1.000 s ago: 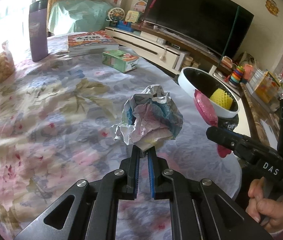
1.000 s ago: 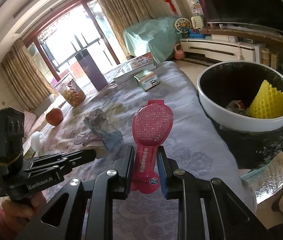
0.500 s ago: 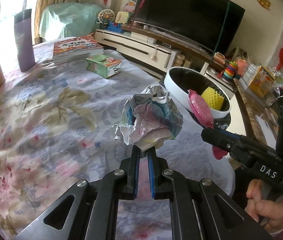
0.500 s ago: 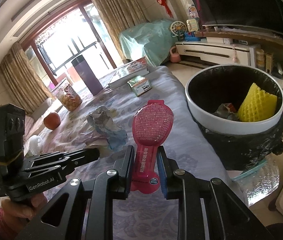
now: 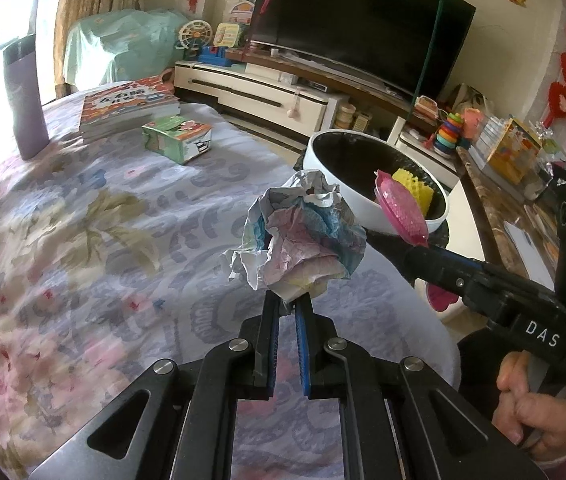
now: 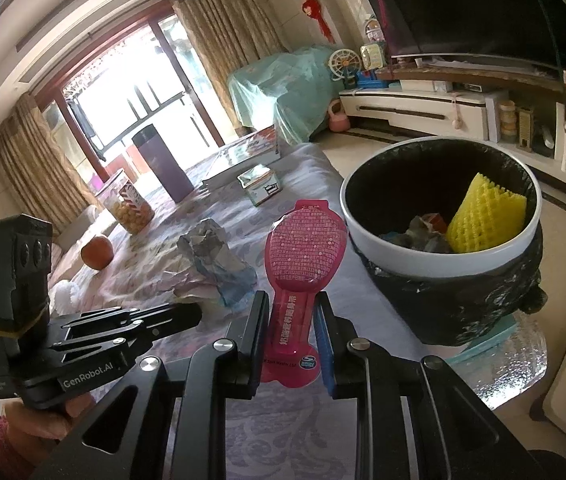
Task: Collect trash
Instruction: 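Lift the paper and pink brush and turn both tools toward the bin, then carry the crumpled paper and pink brush over the bin opening with both tools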
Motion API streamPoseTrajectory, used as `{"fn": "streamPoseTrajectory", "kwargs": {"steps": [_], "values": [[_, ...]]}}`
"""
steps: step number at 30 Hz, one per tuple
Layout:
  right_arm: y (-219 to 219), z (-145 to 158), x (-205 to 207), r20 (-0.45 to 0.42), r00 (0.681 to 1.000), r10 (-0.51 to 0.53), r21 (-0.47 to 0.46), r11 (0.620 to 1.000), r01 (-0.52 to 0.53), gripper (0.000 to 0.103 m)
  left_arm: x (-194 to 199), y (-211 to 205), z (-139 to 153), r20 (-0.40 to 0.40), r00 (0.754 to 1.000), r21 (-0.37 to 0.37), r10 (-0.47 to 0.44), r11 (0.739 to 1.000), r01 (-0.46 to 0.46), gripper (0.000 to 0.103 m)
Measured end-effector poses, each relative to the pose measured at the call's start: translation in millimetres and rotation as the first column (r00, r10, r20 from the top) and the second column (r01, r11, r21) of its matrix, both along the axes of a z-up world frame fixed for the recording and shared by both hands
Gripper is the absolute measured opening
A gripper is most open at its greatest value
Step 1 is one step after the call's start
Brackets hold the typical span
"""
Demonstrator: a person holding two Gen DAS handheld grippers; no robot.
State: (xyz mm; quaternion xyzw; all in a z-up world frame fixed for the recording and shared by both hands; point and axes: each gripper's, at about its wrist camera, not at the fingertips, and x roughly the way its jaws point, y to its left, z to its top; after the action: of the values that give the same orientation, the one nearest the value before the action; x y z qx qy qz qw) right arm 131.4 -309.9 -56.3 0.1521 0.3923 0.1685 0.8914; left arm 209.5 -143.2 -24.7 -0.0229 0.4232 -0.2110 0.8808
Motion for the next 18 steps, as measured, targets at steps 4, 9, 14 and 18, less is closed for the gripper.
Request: {"fn": "streamPoseTrajectory", "kwargs": {"steps": [4, 9, 14, 18], "values": [[-2.0, 0.9, 0.3, 0.002, 1.000, -0.004, 0.000, 1.000, 0.004, 0.023, 1.1, -5.7, 0.3, 0.000, 1.000, 0.004, -0.007, 1.000, 0.007, 0.007], [-8.4, 0.6, 2.0, 0.001, 1.000, -0.016, 0.005, 1.000, 0.016, 0.023, 3.3, -14.0, 1.6, 0.002, 1.000, 0.009, -0.022, 1.000, 0.022, 0.007], [-15.6, 1.0, 1.8, 0.000, 1.000, -0.029, 0.004, 1.000, 0.029, 0.023, 5.9, -21.1, 3.1, 0.005, 0.999, 0.011, -0.035, 0.999, 0.035, 0.007], [-20.9, 1.2, 1.8, -0.001, 0.999, -0.038, 0.002, 0.999, 0.038, 0.023, 7.1, -28.4, 3.7, 0.006, 0.999, 0.013, -0.045, 0.999, 0.045, 0.007]]}}
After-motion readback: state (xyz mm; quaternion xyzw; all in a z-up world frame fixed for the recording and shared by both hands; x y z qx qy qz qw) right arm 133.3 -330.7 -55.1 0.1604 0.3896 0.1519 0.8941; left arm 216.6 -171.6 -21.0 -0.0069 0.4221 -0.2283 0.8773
